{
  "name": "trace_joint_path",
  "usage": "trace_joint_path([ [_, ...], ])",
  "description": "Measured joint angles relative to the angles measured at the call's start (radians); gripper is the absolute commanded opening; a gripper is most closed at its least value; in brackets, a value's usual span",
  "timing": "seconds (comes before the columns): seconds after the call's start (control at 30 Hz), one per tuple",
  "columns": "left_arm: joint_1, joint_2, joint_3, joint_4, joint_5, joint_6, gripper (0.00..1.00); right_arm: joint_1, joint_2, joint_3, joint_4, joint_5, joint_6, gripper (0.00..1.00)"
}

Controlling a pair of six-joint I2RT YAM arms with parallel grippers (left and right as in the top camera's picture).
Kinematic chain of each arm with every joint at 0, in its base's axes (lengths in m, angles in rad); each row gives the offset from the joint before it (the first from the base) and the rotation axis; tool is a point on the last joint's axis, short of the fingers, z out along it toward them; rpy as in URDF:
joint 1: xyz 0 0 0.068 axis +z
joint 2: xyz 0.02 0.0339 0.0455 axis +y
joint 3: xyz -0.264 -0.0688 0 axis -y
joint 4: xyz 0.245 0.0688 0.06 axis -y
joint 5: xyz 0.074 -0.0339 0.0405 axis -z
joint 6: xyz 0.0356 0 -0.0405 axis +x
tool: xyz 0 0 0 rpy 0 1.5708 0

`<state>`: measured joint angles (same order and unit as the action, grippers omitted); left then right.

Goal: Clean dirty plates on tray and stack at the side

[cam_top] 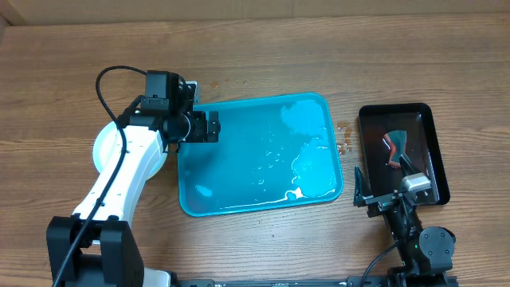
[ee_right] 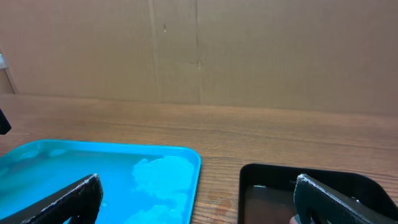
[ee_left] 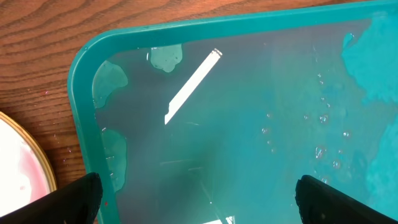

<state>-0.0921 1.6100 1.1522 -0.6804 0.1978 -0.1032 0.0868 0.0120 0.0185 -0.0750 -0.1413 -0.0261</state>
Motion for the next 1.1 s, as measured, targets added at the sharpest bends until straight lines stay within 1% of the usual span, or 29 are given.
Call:
trace_joint_path([
  [0.53, 0.000, -0.003, 0.000, 0.000, 0.000, 0.000, 1.00, 0.000, 0.000, 0.000, -0.001, 0.000, 0.000, 1.00],
  [0.67, 0.000, -0.056, 0.000, -0.003, -0.007, 0.000, 1.00, 0.000, 0.000, 0.000, -0.001, 0.000, 0.000, 1.00],
  [0.77, 0.000, -0.159, 0.000, -0.006, -0.041, 0.001, 1.00, 0.000, 0.000, 0.000, 0.000, 0.000, 0.000, 1.00],
  [0.87, 0.000, -0.301, -0.006, 0.019, -0.078, 0.010, 1.00, 0.000, 0.000, 0.000, 0.000, 0.000, 0.000, 1.00],
  [0.97, 0.002, -0.471, -0.054, 0.102, -0.098, 0.061, 1.00, 0.001, 0.000, 0.000, 0.000, 0.000, 0.001, 1.00],
  [1.1, 0.025, -0.695, -0.181, 0.233, -0.098, 0.159, 1.00, 0.001, 0.000, 0.000, -0.001, 0.000, 0.000, 1.00],
])
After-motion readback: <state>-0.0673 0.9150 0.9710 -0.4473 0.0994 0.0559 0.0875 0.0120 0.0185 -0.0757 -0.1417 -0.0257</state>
